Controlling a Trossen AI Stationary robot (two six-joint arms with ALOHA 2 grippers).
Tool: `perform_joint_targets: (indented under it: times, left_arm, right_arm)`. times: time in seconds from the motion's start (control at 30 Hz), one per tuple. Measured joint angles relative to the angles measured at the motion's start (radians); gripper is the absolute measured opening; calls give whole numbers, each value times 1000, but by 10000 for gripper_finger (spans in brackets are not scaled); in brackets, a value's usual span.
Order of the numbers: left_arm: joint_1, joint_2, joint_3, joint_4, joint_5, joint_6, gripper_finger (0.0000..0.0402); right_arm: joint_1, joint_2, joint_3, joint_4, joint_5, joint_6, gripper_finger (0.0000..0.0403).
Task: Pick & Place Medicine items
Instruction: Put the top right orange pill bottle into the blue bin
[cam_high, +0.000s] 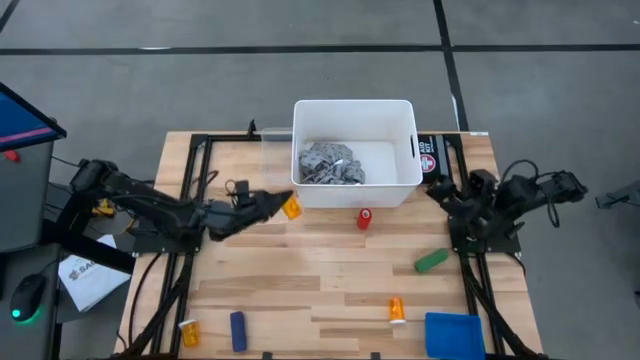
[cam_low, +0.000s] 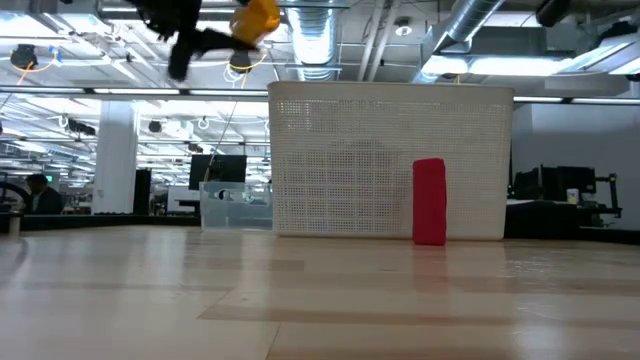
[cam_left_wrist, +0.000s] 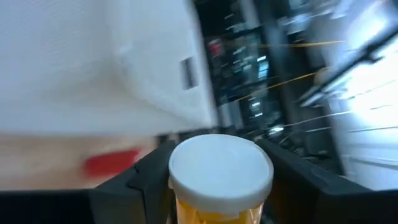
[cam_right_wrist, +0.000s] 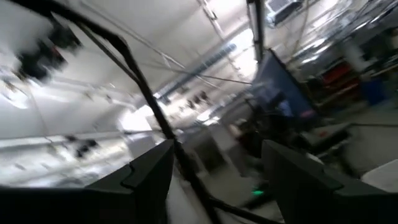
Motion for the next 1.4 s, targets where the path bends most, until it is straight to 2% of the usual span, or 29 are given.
perform_joint_targets:
  times: [0.1,0.3,0.37,0.5,0.6,0.77,0.97,1.13,1.4]
  left_arm:
    - [36,0,25,93,0,134,211]
    - [100,9,156,106,0,356,202]
    - [121,15,197,98,5,412,203]
    - [162,46,283,112,5,495,214]
    - [189,94,342,163,18,561,215]
    - [226,184,428,262,80,607,208]
    - [252,254,492,314,118,609,210]
    - [259,269,526,332,121,606,208]
    - [259,270,555,329,121,603,210]
  right_arm:
    - [0,112,115,-103,62,-134,240]
    - [-1,345,408,-320,174,-417,240]
    - [-1,436,506,-375,243,-518,240]
    - [-3,600,665,-457,380,-683,240]
    - [-40,710,760,-450,426,-759,240]
    - [-119,874,888,-441,396,-796,242]
    - [-163,1001,1024,-440,338,-855,263]
    - [-168,1032,1082,-436,337,-902,282]
    - [-222,1035,1087,-428,344,-901,315]
